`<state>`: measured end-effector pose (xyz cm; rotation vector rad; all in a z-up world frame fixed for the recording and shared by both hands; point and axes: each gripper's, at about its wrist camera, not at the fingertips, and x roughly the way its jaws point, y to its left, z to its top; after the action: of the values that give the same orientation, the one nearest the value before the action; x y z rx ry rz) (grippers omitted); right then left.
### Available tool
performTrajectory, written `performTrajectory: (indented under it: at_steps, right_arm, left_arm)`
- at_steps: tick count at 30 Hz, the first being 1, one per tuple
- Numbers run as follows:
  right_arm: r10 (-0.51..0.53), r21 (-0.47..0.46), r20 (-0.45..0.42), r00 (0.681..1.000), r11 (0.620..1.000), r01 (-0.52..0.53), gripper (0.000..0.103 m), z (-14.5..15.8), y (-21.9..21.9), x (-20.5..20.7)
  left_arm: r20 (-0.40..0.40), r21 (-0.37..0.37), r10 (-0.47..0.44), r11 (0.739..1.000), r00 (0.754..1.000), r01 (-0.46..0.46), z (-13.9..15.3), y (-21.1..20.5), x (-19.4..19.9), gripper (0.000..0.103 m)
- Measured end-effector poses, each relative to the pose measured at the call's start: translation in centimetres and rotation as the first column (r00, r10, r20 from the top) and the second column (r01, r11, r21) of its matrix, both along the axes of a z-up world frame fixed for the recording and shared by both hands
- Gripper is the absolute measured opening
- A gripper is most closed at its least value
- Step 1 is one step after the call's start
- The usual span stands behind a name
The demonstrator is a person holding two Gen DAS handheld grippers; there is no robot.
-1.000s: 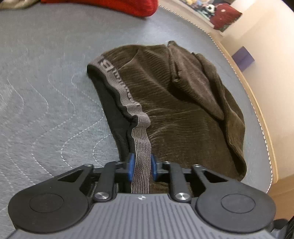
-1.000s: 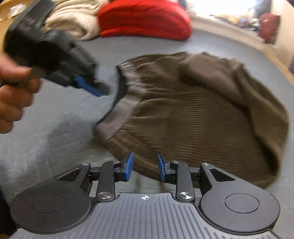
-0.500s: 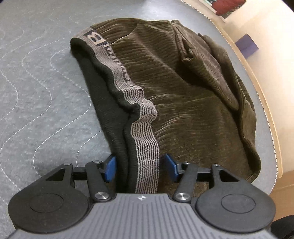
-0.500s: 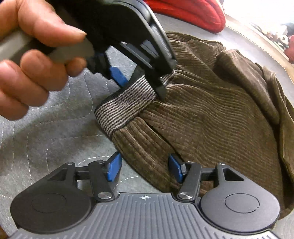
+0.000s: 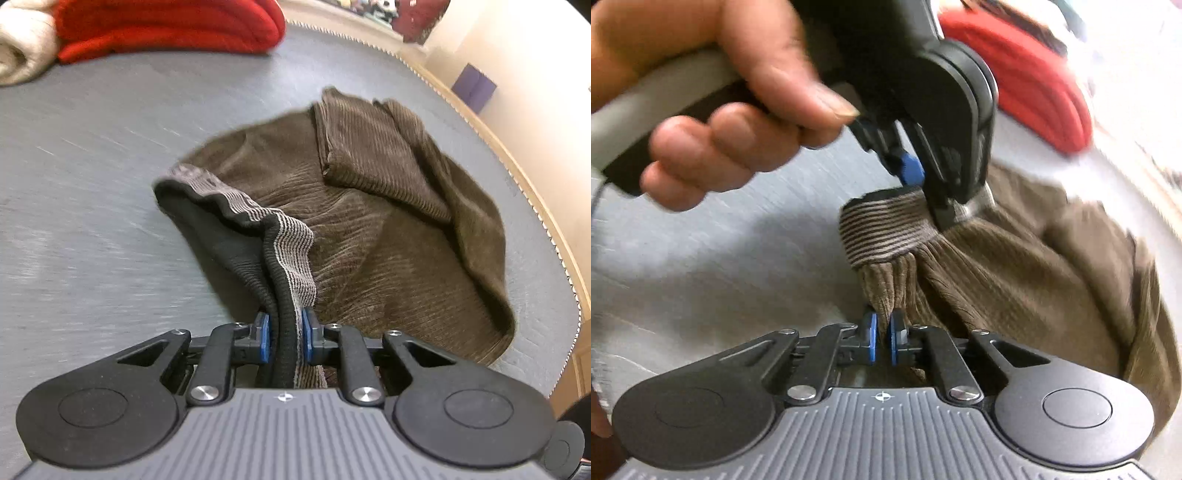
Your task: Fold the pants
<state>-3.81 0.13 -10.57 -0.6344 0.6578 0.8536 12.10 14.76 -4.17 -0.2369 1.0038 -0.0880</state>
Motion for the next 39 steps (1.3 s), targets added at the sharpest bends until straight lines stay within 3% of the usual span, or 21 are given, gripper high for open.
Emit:
performTrajectory:
  at_steps: [2, 6, 10, 14, 17, 20, 23, 27, 31, 34, 36, 39]
  right_arm:
    - [0.076, 0.041, 0.025, 0.997, 0.996, -0.077, 0.007, 1.7, 1.0, -2.3]
    - [0.204, 0.143, -0.024, 0.979, 0.969, -0.199, 0.006, 3.7, 3.1, -6.3]
    - [0.350, 0.199, -0.064, 0.935, 0.922, -0.331, 0.006, 4.2, 5.4, -10.7]
    - [0.390, 0.208, -0.109, 0.914, 0.908, -0.363, 0.007, 3.8, 7.0, -12.6]
    - [0.340, 0.175, -0.164, 0.926, 0.934, -0.312, 0.011, 3.1, 7.0, -10.5]
    - [0.274, 0.184, -0.222, 0.936, 0.954, -0.235, 0.016, 3.4, 6.0, -8.2]
    - [0.182, 0.212, -0.207, 0.961, 0.967, -0.138, 0.024, 4.7, 3.5, -5.7]
    - [0.011, 0.257, -0.218, 0.976, 0.965, 0.047, 0.025, 7.4, -1.7, -1.9]
    - [-0.176, 0.307, -0.192, 0.966, 0.924, 0.229, 0.025, 11.3, -8.5, 4.5]
    - [-0.301, 0.345, -0.141, 0.943, 0.878, 0.332, 0.029, 14.0, -13.0, 8.9]
    - [-0.374, 0.362, -0.092, 0.923, 0.851, 0.381, 0.042, 14.2, -15.4, 11.4]
    - [-0.439, 0.370, -0.121, 0.890, 0.812, 0.451, 0.049, 11.3, -17.3, 14.5]
  left_arm:
    - [0.003, 0.008, 0.017, 1.000, 1.000, -0.017, 1.7, 1.7, -2.0, 0.018]
    - [-0.011, 0.064, 0.047, 0.997, 0.999, -0.047, 3.9, 5.9, -8.0, 0.018]
    - [-0.066, 0.037, 0.155, 0.988, 0.986, -0.153, 3.8, 10.5, -13.4, 0.018]
    - [-0.103, 0.036, 0.227, 0.974, 0.968, -0.224, 3.7, 12.5, -15.9, 0.016]
    - [-0.110, 0.129, 0.215, 0.971, 0.970, -0.200, 3.8, 12.0, -15.8, 0.016]
    - [-0.073, 0.225, 0.245, 0.948, 0.967, -0.224, 4.6, 11.7, -15.5, 0.030]
    - [-0.020, 0.176, 0.245, 0.955, 0.969, -0.238, 5.8, 11.6, -14.7, 0.038]
    - [-0.002, 0.164, 0.207, 0.965, 0.978, -0.204, 6.5, 9.9, -13.4, 0.039]
    - [0.045, 0.155, 0.154, 0.975, 0.987, -0.159, 6.1, 7.8, -12.5, 0.040]
    - [0.079, 0.154, 0.130, 0.978, 0.988, -0.141, 6.1, 5.9, -11.1, 0.060]
    - [0.103, 0.179, 0.134, 0.972, 0.986, -0.151, 6.1, 4.7, -10.4, 0.075]
    - [0.123, 0.230, 0.108, 0.964, 0.987, -0.134, 5.7, 2.9, -9.1, 0.076]
